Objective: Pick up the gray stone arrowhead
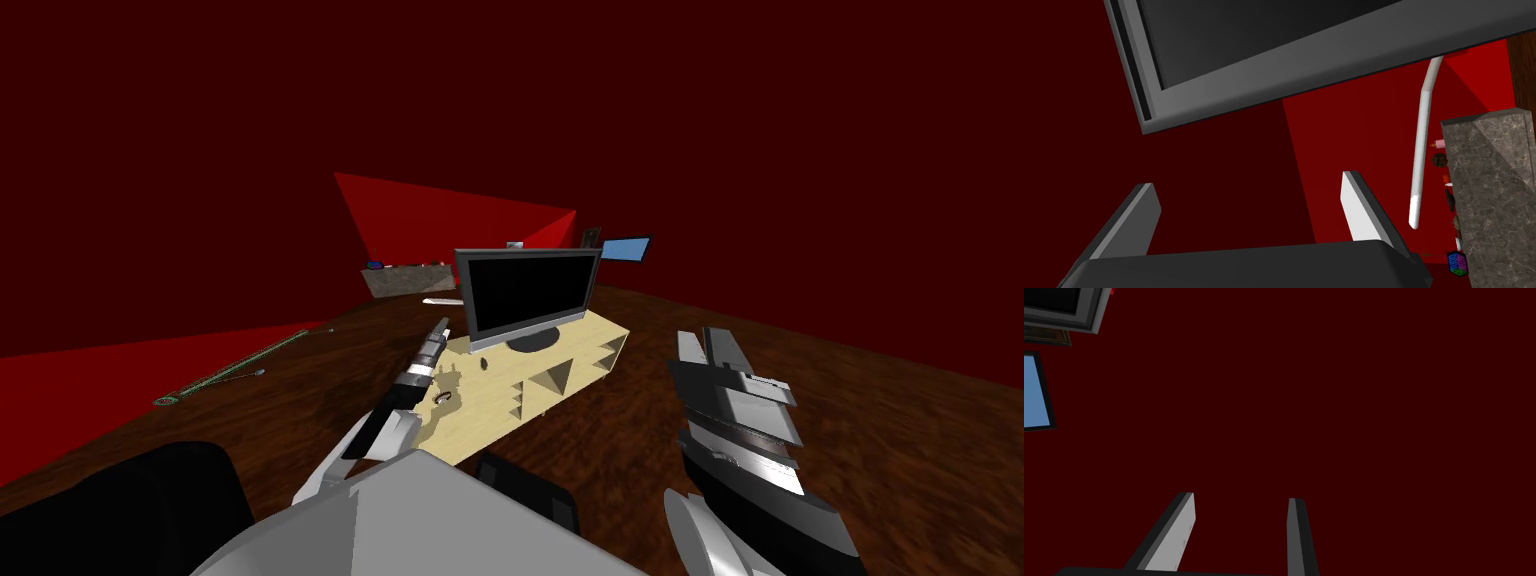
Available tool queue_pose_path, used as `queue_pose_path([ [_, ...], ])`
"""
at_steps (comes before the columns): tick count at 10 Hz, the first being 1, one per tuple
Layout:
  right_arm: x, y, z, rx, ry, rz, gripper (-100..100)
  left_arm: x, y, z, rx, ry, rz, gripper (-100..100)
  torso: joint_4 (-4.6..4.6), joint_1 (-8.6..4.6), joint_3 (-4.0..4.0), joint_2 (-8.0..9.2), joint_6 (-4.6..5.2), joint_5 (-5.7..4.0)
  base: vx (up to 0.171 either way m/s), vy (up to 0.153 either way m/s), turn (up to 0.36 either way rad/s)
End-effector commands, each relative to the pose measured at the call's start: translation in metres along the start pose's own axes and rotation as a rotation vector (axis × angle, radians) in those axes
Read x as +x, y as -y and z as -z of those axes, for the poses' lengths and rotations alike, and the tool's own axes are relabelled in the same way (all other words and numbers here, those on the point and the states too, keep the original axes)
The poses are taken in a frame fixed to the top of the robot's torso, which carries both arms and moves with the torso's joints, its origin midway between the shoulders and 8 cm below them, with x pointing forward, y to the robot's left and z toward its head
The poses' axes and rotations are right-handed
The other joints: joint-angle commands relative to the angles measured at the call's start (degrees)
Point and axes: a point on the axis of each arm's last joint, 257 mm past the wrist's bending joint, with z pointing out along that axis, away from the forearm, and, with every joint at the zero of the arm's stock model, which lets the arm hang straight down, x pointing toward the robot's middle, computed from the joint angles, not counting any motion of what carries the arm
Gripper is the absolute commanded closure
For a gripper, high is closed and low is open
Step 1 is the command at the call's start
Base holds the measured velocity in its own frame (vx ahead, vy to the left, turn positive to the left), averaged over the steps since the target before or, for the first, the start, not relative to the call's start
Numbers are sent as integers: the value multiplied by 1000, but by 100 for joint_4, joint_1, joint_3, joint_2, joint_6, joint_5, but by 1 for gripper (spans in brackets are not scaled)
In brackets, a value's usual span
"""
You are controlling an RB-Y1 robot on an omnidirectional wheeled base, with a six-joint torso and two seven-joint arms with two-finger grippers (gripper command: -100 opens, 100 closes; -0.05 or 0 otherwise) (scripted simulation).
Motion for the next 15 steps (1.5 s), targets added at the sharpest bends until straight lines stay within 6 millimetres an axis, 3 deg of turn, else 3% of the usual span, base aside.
queue_pose_path([
  [1,0,0,0,0,0,0,0,-5,-29,5,-72,-1,-34,-100,0,0,0,0,0,0,57,-56,-58],
  [5,0,0,0,0,0,0,0,-28,-120,39,-324,-11,-143,-100,-3,-8,-8,-13,1,-2,97,-74,-236],
  [6,0,0,0,0,0,0,0,-28,-125,41,-334,-12,-145,-100,-4,-7,-9,-15,2,-1,66,-51,-78],
  [8,0,0,0,0,0,0,0,-43,-168,66,-461,-24,-198,-100,1,-3,2,4,2,-1,68,-60,-210],
  [9,0,0,0,0,0,0,0,-42,-173,69,-474,-26,-198,-100,0,-6,-1,-1,3,-1,60,-41,-75],
  [11,0,0,0,0,0,0,0,-59,-216,101,-612,-43,-244,-100,1,0,2,3,1,0,84,-53,-157],
  [12,0,0,0,0,0,0,0,-59,-220,104,-620,-45,-248,-100,-1,-3,-4,-8,1,0,82,-42,-110],
  [14,0,0,0,0,0,0,0,-77,-263,146,-767,-68,-289,-100,0,-2,0,0,3,-1,82,-51,-258],
  [15,0,0,0,0,0,0,0,-77,-263,146,-770,-71,-292,-100,-1,-5,-1,-2,1,-2,62,-32,-35],
])
